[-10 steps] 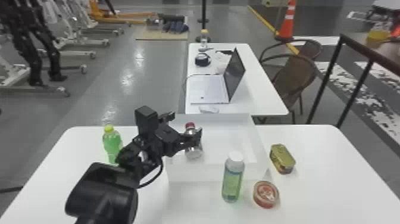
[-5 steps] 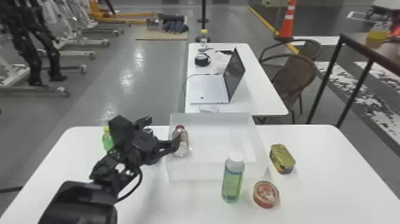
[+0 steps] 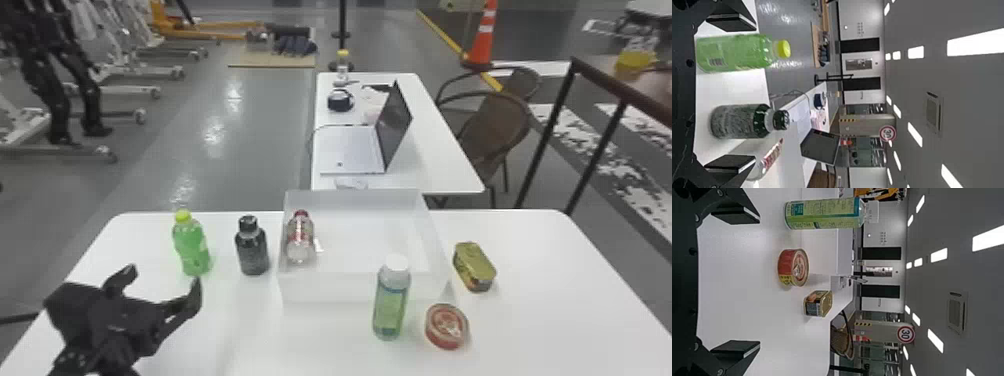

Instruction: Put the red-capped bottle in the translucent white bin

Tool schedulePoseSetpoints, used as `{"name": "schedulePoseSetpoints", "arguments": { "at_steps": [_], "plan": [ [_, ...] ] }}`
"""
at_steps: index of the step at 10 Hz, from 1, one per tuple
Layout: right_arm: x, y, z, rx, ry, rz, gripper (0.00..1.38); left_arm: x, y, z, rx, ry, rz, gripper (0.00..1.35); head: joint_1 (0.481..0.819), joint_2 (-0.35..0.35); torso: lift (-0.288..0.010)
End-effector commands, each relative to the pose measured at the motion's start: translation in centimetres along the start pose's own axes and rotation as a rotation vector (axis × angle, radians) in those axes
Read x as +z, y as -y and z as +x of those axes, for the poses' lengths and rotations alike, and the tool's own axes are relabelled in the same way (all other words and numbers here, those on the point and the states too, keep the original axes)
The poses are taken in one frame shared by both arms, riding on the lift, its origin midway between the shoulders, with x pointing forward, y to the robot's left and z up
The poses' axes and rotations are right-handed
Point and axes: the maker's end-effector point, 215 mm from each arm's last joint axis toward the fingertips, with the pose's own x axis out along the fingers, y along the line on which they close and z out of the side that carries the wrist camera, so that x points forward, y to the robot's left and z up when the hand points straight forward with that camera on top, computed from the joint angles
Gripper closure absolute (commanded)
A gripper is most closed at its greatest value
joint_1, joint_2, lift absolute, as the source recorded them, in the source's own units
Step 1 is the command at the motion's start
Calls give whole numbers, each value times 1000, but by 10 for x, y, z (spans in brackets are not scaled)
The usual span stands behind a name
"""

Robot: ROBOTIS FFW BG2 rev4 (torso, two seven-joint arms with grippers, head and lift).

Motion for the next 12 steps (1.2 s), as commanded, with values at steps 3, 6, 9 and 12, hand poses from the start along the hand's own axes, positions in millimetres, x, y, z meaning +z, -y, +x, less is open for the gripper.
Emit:
{"name": "schedulePoseSetpoints", "arguments": {
  "at_steps": [3,6,9,12],
  "plan": [
    [-1,5,-6,-7,-7,-7,170,-28,-52,-79,154,-61,56,121,549,0,-100],
    [-2,7,-9,-9,-11,-9,170,-53,-53,-123,239,-89,61,121,549,0,-100],
    [-2,7,-10,-10,-13,-11,170,-95,-24,-155,268,-141,-18,121,549,0,-100],
    [1,6,-10,-6,-6,-18,170,-112,1,-164,331,-158,-100,121,549,0,-100]
  ]
}}
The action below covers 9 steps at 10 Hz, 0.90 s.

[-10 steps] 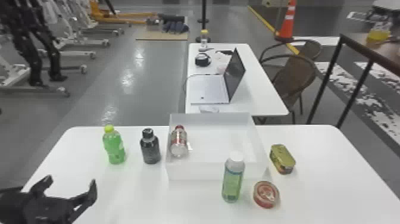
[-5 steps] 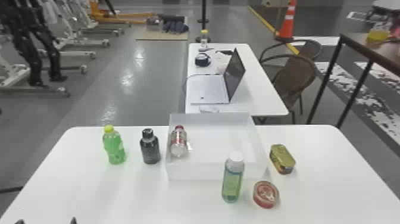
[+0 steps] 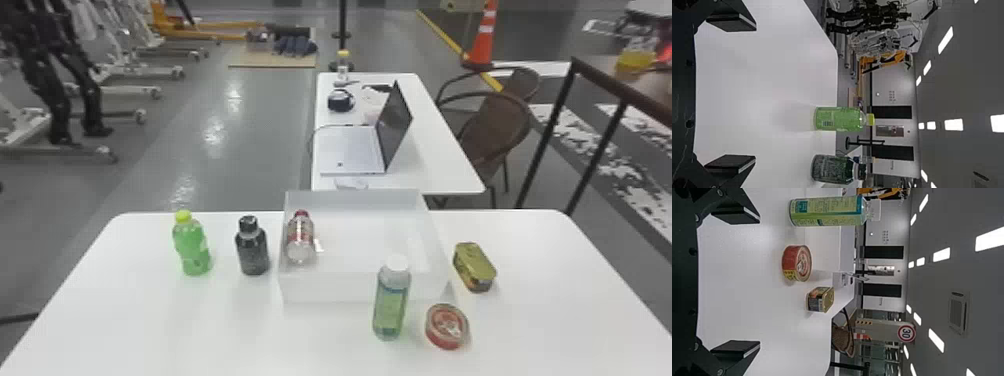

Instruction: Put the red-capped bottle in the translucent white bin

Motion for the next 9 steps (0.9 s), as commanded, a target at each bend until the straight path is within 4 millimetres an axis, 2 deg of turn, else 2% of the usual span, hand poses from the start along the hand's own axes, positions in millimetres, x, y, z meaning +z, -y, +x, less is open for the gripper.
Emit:
{"name": "schedulePoseSetpoints", "arguments": {
  "at_steps": [1,9],
  "plan": [
    [1,0,0,1,2,-2,170,-3,14,-5,12,-1,-51,121,549,0,-100],
    [0,0,0,1,-1,-1,170,-1,19,-8,36,7,-71,121,549,0,-100]
  ]
}}
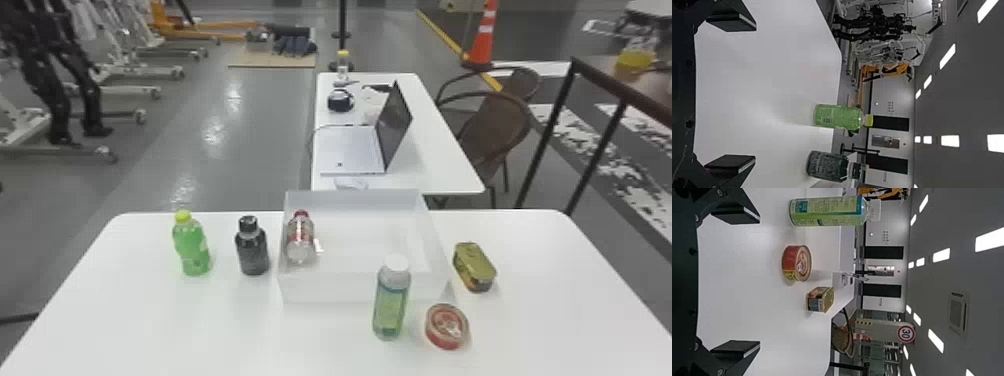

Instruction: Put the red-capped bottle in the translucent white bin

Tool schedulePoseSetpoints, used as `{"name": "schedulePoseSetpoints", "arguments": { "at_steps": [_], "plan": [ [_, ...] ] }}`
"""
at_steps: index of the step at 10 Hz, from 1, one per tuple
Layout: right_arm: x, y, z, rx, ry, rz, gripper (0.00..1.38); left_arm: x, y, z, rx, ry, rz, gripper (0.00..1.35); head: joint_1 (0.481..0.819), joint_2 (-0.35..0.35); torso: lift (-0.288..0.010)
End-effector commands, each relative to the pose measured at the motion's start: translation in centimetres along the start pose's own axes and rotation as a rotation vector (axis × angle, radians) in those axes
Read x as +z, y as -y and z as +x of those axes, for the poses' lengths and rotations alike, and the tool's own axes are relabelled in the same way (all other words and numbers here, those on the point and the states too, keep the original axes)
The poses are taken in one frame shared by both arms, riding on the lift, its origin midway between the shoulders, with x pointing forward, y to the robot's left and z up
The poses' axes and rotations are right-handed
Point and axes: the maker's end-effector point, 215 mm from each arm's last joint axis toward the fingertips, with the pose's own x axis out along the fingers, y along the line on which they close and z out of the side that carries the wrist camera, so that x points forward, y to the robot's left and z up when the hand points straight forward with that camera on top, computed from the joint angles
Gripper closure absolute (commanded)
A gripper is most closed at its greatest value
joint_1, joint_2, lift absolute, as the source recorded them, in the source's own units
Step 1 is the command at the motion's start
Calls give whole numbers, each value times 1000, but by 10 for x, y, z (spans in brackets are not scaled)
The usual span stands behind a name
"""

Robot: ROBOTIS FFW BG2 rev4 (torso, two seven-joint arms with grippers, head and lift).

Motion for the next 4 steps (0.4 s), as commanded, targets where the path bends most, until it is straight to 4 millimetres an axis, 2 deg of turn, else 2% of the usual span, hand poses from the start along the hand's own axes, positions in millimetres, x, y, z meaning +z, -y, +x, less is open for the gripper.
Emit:
{"name": "schedulePoseSetpoints", "arguments": {
  "at_steps": [1,4],
  "plan": [
    [-1,0,-1,0,-2,0,170,0,0,0,0,1,0,121,549,0,-100],
    [-1,0,-1,-1,-2,1,170,0,0,0,1,0,-1,121,549,0,-100]
  ]
}}
